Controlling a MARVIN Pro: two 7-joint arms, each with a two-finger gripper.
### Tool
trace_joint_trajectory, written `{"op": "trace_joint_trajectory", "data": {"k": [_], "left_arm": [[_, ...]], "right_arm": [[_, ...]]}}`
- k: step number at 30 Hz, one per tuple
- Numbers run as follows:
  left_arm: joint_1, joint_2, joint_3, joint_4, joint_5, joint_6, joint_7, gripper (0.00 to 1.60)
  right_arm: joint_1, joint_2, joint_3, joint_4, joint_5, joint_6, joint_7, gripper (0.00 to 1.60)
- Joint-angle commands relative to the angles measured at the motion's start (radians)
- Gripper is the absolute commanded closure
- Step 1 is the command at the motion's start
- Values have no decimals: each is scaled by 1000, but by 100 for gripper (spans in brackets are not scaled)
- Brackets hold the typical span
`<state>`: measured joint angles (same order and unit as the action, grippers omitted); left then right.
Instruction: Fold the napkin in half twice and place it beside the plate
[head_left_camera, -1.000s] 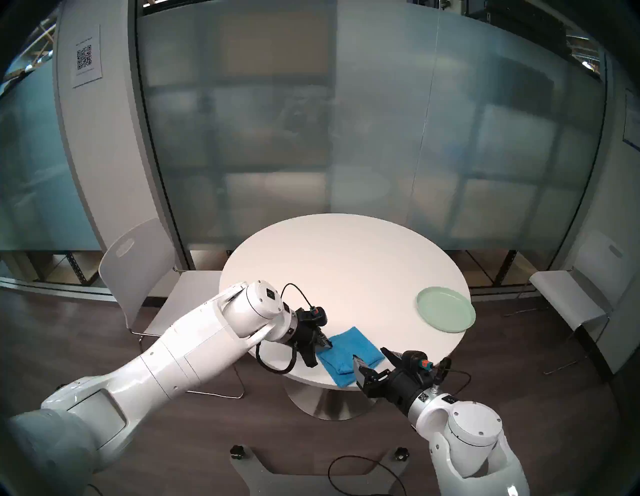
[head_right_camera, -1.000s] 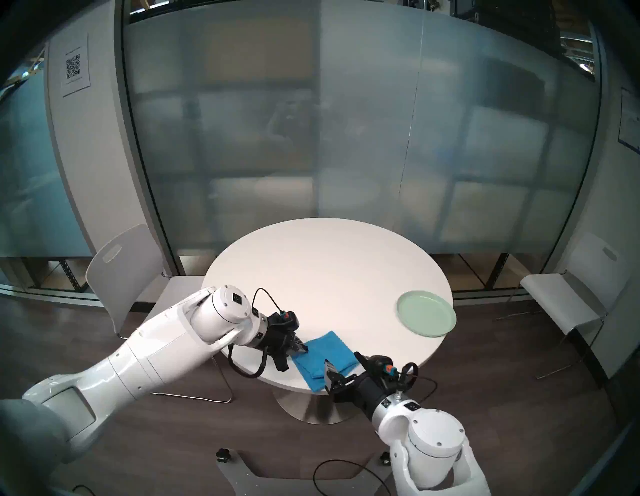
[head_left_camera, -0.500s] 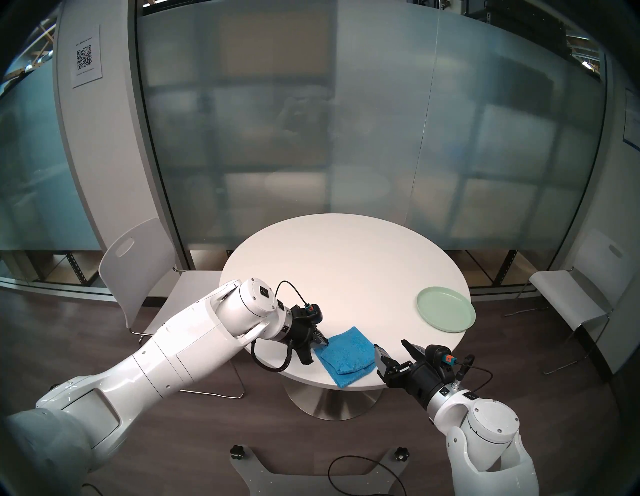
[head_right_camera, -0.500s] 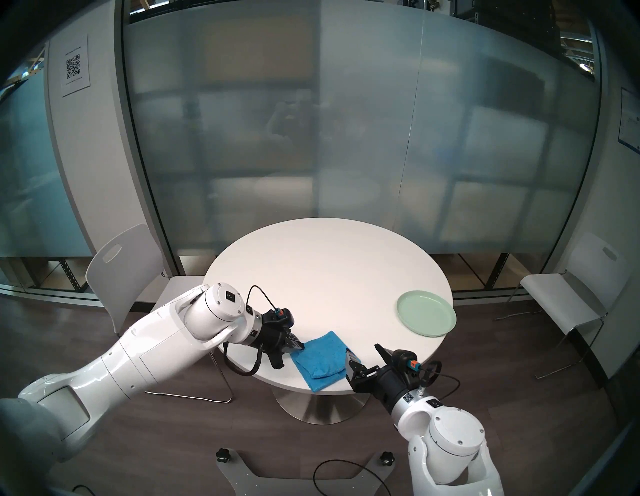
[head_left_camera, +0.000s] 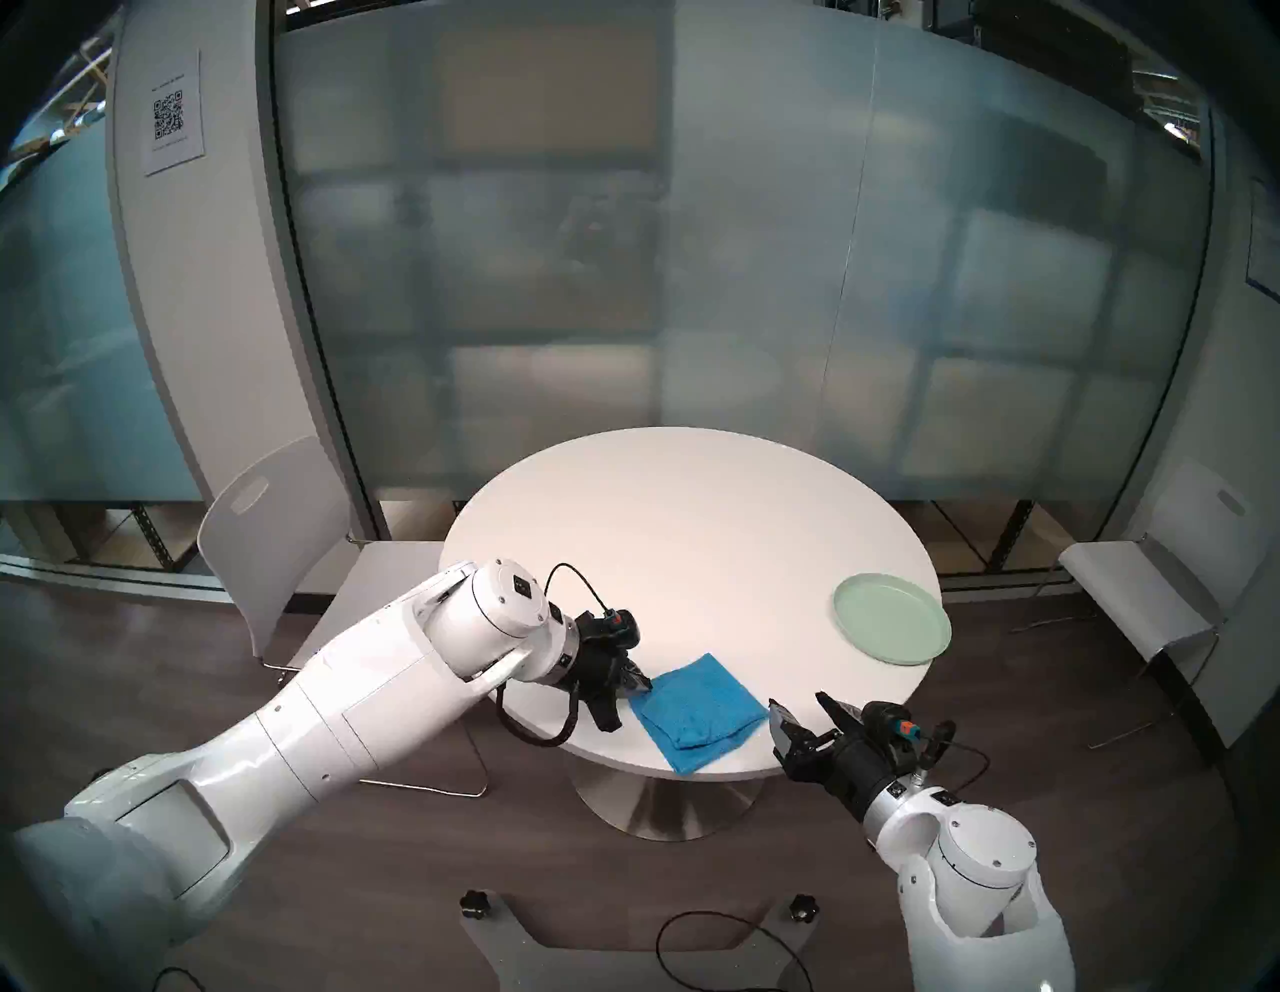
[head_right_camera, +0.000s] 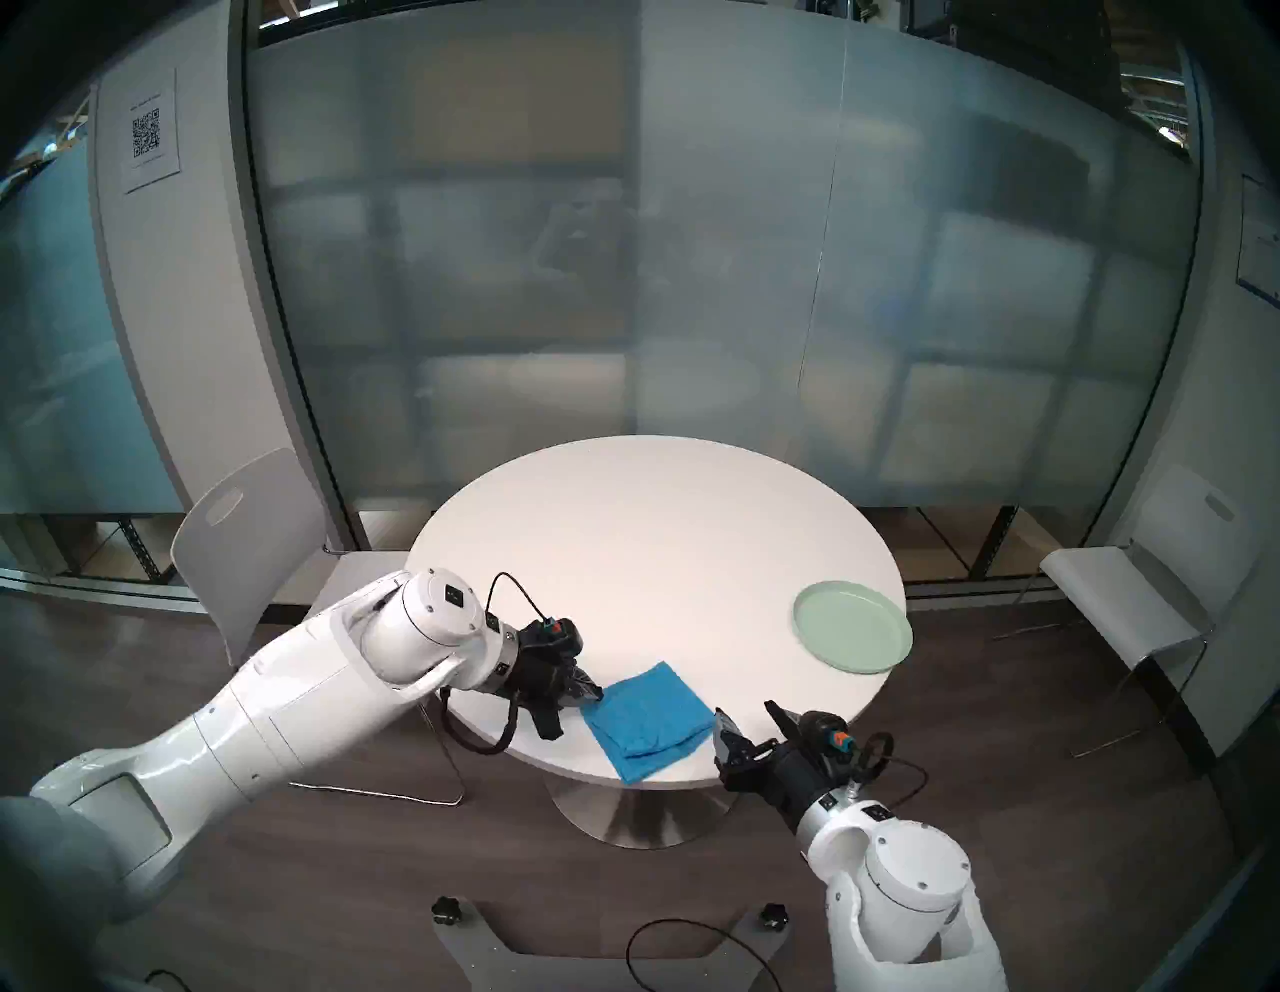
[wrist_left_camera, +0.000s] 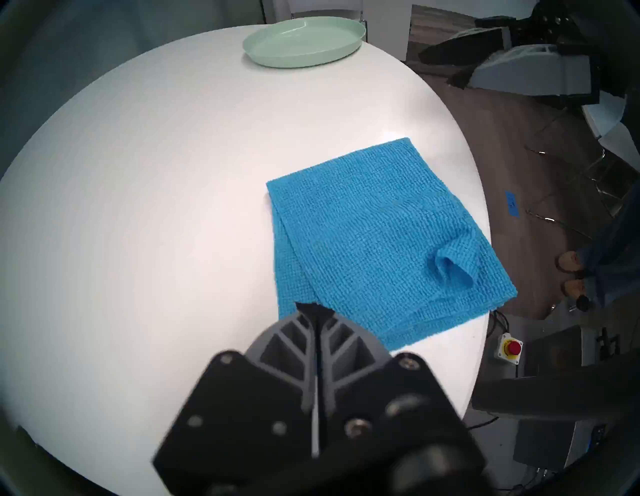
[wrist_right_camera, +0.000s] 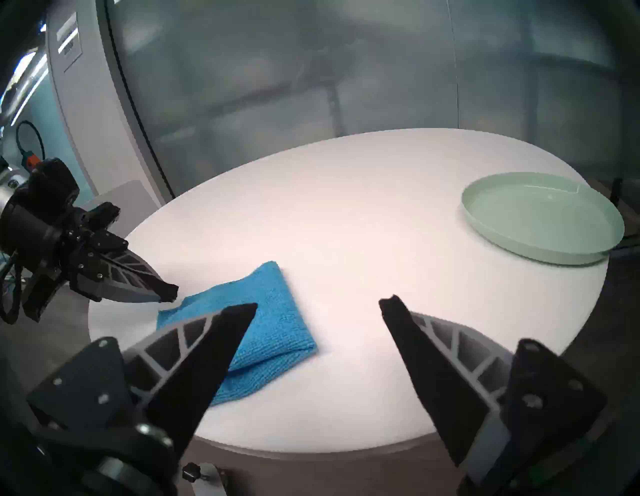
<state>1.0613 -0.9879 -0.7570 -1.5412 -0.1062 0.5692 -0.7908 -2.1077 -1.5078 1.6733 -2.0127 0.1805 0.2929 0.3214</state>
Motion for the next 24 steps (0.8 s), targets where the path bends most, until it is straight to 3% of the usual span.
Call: {"op": "trace_joint_trajectory", "data": {"k": [1, 8, 24], "left_arm": [[-5, -3, -3, -22, -3, 1, -3, 145], [-3, 0, -3, -26, -7, 1, 1, 144], [12, 22, -14, -59, -22, 8, 17, 142]], "right_arm": [[25, 3, -7, -11, -6, -16, 1, 32], [38, 10, -27, 5, -41, 21, -8, 31], [64, -1, -46, 46, -72, 19, -11, 30]]}}
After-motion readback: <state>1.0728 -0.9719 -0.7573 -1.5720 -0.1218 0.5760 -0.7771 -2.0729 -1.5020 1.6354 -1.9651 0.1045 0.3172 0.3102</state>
